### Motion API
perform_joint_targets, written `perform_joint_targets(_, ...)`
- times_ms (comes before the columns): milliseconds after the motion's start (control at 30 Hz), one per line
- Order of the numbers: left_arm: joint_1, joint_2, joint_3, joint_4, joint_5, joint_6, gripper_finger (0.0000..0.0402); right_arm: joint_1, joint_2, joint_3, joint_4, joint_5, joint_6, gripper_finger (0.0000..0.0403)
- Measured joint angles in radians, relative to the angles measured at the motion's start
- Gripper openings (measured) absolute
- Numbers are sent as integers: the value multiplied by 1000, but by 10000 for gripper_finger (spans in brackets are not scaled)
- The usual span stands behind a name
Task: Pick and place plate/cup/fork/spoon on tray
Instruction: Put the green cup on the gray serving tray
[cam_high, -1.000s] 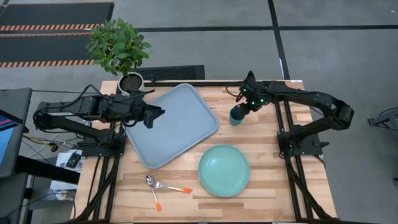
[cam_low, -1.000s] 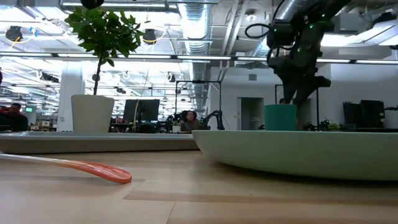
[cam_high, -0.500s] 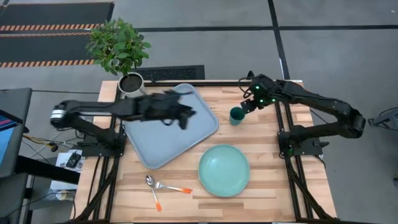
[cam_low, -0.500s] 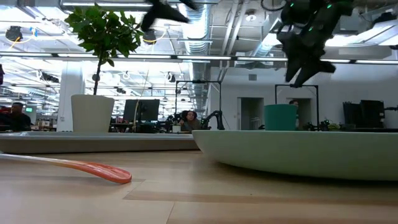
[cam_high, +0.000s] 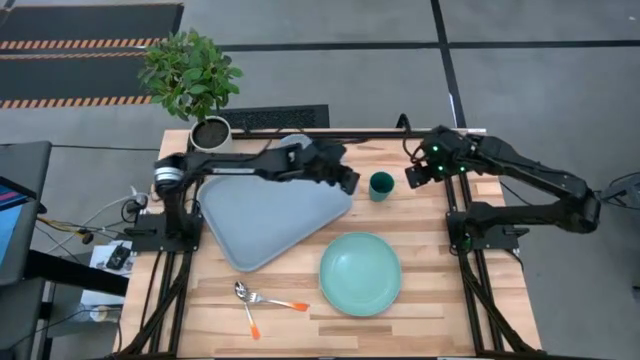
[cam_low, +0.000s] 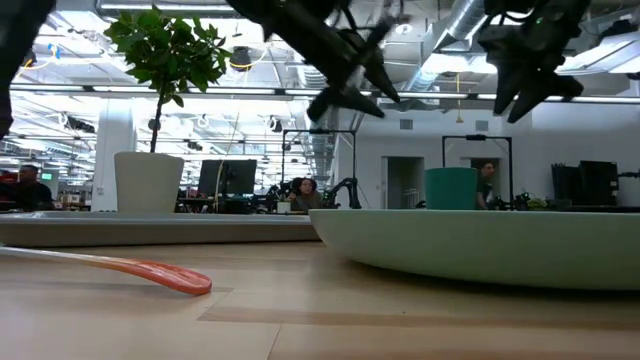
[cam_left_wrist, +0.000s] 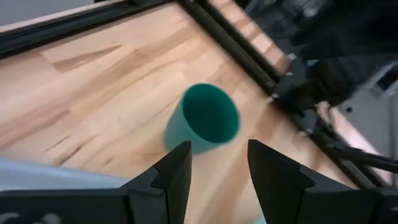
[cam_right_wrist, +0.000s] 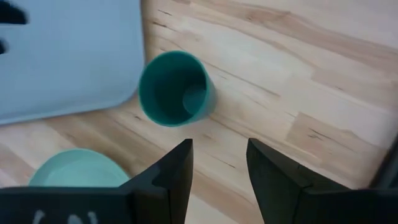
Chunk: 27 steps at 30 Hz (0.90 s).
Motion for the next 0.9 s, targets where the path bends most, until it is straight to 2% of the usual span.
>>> perform_joint_targets(267,-2,193,225,-146,-44,73,144,58,-5,0,-22,29,61,167)
perform_joint_targets(467,0,283,319,-135,-49,76,144,114,-43,0,-106,55,130,162)
perform_joint_targets(567,-1,295,330,-132,-36,68,144,147,-76,0,-153,86,179,159)
perform_joint_targets(633,-2,306,333,-83,-48,62,144,169,-104,0,-180,106,214,157)
perform_joint_targets(900,-3,310,332,-88,-96,71,144,265,-208,0,-231,178,350,151)
